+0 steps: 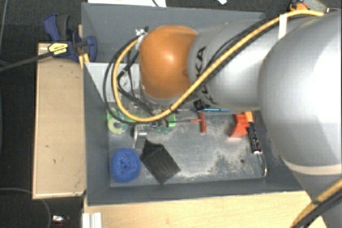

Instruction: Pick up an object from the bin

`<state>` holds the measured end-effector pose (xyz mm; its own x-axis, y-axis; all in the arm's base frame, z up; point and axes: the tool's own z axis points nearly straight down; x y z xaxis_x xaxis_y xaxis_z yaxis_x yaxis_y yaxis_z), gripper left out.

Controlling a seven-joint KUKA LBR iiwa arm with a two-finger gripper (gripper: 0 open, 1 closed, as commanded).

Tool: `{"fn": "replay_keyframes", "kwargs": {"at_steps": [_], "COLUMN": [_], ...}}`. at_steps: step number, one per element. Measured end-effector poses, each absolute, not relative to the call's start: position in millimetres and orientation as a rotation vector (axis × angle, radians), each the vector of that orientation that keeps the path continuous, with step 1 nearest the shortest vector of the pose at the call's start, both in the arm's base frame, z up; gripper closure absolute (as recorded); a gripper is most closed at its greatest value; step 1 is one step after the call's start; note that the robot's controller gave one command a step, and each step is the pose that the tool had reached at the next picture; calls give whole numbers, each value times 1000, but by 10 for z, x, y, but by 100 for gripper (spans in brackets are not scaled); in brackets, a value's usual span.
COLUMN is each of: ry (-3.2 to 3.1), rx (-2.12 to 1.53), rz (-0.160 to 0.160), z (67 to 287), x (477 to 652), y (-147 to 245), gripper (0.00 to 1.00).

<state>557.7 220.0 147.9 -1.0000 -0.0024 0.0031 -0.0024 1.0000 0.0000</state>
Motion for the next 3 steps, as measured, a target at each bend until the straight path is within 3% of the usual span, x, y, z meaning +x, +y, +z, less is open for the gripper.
{"fn": "replay_keyframes", "kwargs": {"at_steps": [1, 2, 3], "ry": [-3144, -3134, -3142], "rx": [-5, 309, 185], "rz": [-2, -4, -4], "z": [1508, 931, 1059], "x": [5597, 5125, 5022], "y": [2194, 2390, 2496], "gripper": [0, 0, 0]}}
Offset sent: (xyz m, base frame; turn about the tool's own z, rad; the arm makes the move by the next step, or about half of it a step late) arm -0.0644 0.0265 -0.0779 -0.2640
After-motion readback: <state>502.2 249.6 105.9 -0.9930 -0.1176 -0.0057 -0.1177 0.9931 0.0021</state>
